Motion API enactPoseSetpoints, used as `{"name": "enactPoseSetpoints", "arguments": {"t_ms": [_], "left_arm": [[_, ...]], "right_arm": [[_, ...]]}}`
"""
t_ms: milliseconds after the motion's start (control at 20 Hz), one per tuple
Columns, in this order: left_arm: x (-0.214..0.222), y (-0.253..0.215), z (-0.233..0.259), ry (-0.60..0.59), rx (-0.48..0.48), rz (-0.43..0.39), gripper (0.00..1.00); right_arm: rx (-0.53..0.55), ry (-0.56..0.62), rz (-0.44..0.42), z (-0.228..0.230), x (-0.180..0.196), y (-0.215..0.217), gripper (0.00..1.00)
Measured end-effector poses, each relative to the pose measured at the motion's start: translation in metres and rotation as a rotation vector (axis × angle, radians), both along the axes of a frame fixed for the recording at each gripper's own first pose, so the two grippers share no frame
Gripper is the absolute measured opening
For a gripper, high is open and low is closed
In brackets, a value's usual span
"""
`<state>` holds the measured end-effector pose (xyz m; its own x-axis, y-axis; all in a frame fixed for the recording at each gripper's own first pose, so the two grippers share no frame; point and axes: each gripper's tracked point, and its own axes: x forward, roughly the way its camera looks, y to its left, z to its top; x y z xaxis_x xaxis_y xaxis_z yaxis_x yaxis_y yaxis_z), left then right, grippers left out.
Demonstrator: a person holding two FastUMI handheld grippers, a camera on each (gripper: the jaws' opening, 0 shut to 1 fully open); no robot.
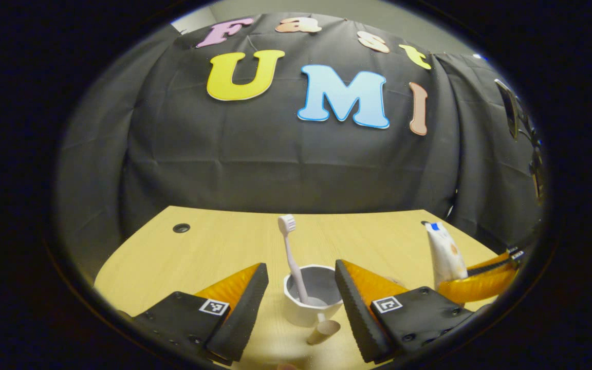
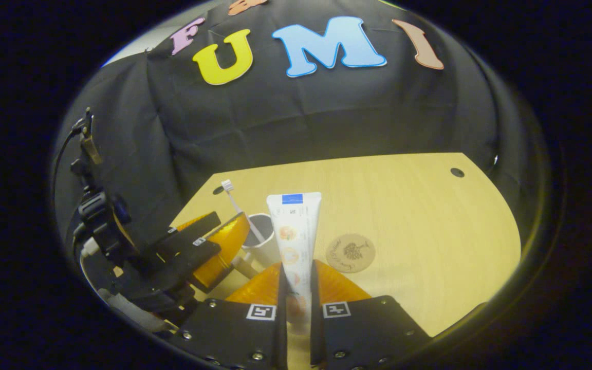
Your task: Put the toothbrush and toothpaste on the desktop into the cup, then pick up the cup and place it on the coaster on the desktop.
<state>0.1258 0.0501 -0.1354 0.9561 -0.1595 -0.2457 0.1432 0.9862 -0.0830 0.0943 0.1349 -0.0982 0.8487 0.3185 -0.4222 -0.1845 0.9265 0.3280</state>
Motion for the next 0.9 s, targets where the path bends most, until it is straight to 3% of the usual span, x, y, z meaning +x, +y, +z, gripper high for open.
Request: {"name": "enactPoseSetpoints", "arguments": {"t_ms": [50, 100, 600, 650, 700, 750, 850, 900], "left_arm": [[-0.003, 0.003, 0.002, 0.001, -0.011, 0.004, 0.86], [-0.007, 0.006, 0.002, 0.006, -0.023, 0.007, 0.86], [-0.032, 0.037, -0.007, 0.076, -0.085, 0.063, 0.86], [-0.034, 0.040, -0.009, 0.083, -0.095, 0.066, 0.93], [-0.038, 0.041, -0.011, 0.089, -0.104, 0.071, 0.80], [-0.041, 0.044, -0.011, 0.092, -0.110, 0.071, 0.86], [-0.044, 0.046, -0.013, 0.095, -0.115, 0.072, 0.86], [-0.046, 0.047, -0.013, 0.096, -0.113, 0.070, 0.92]], "right_arm": [[0.004, -0.020, 0.001, 0.006, 0.007, 0.002, 0.18], [0.008, -0.040, 0.003, 0.012, 0.014, 0.005, 0.18], [0.106, -0.214, 0.014, 0.065, 0.077, 0.040, 0.18], [0.113, -0.224, 0.016, 0.069, 0.083, 0.043, 0.18], [0.115, -0.236, 0.019, 0.071, 0.090, 0.047, 0.18], [0.113, -0.247, 0.023, 0.074, 0.095, 0.050, 0.18], [0.109, -0.272, 0.033, 0.078, 0.103, 0.059, 0.18], [0.111, -0.281, 0.039, 0.079, 0.106, 0.064, 0.18]]}}
